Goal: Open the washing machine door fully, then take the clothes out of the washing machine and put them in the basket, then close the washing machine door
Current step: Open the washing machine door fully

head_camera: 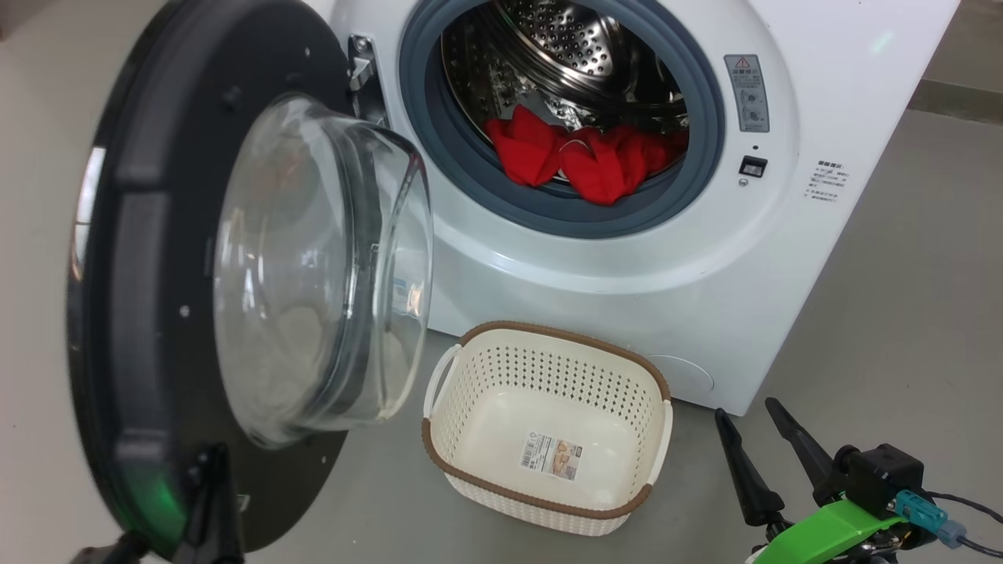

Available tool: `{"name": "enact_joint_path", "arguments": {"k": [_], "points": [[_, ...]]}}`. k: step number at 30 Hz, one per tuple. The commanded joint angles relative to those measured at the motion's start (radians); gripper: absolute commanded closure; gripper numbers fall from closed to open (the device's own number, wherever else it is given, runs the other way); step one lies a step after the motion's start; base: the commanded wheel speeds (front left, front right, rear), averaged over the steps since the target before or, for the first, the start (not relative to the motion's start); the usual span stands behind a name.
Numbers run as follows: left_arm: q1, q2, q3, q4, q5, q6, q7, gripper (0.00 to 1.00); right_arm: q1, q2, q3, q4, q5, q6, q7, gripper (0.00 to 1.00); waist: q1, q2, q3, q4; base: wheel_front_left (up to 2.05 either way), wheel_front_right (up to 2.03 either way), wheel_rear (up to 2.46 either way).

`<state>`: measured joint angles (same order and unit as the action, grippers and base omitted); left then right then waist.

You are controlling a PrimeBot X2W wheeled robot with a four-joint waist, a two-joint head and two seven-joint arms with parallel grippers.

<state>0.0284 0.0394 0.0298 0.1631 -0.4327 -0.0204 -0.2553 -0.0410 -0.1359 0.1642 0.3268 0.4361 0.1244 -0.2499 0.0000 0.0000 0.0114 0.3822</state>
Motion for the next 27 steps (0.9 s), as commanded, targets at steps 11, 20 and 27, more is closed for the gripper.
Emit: {"name": "enact_joint_path", "arguments": {"k": [11, 20, 27], "points": [[-0.141, 0.036, 0.206, 0.047, -0.026, 0.01, -0.006, 1.0, -0.017, -0.01, 0.015, -0.023, -0.011, 0.006, -0.012, 0.0, 0.0, 0.0, 0.026, -0.008, 0.0, 0.0, 0.0], [-0.232, 0.072, 0.307, 0.134, -0.004, 0.003, -0.006, 1.0, -0.031, -0.014, 0.016, -0.021, -0.015, 0.006, -0.012, 0.0, 0.0, 0.0, 0.043, -0.017, 0.0, 0.0, 0.0], [-0.28, 0.108, 0.368, 0.206, 0.019, -0.004, -0.006, 1.0, -0.041, -0.015, 0.019, -0.024, -0.017, 0.006, -0.012, 0.0, 0.0, 0.0, 0.058, -0.029, 0.0, 0.0, 0.0]]}}
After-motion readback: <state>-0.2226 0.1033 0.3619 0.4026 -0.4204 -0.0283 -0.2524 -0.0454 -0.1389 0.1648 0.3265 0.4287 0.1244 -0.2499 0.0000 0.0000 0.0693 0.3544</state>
